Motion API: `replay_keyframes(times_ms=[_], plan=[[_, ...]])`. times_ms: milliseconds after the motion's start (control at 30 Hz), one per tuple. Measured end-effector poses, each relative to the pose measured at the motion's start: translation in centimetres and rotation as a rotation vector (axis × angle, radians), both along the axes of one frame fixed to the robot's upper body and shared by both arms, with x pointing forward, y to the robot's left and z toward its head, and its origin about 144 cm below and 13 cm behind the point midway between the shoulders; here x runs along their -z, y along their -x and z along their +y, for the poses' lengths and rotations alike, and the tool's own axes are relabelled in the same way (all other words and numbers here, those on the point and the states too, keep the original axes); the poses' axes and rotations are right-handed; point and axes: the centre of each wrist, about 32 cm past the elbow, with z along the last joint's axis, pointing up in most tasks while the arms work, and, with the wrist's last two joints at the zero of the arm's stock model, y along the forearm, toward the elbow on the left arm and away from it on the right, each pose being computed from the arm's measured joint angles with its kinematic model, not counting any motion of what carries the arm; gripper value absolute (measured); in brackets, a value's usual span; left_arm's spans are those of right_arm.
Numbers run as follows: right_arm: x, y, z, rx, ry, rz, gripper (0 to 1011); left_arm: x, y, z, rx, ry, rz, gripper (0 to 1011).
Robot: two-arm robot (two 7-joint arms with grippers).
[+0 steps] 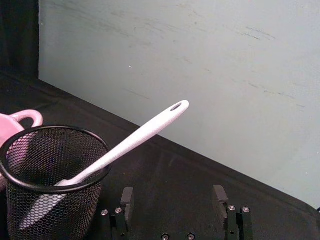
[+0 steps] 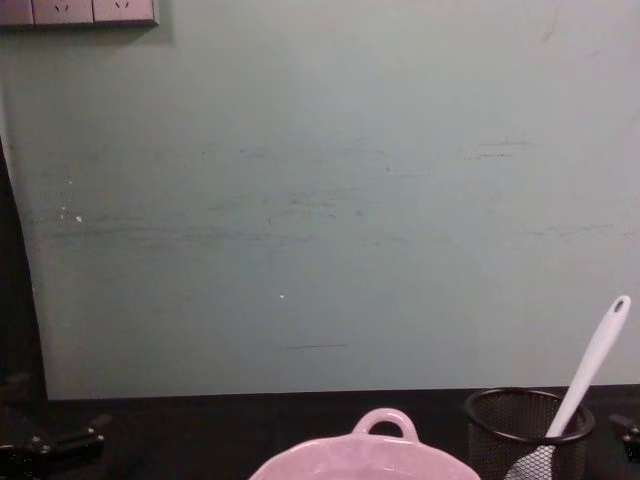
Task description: Use the one hand to pick up the spoon and stir the clear water in the bowl.
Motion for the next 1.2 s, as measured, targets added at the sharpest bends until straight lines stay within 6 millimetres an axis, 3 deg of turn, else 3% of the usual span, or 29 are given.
replay_keyframes(times_ms=[1200], plan=[[0.0,0.0,-0.02,0.0,0.0,0.0,1003,0.0,0.0,0.0,0.0,0.0,0.0,1011]])
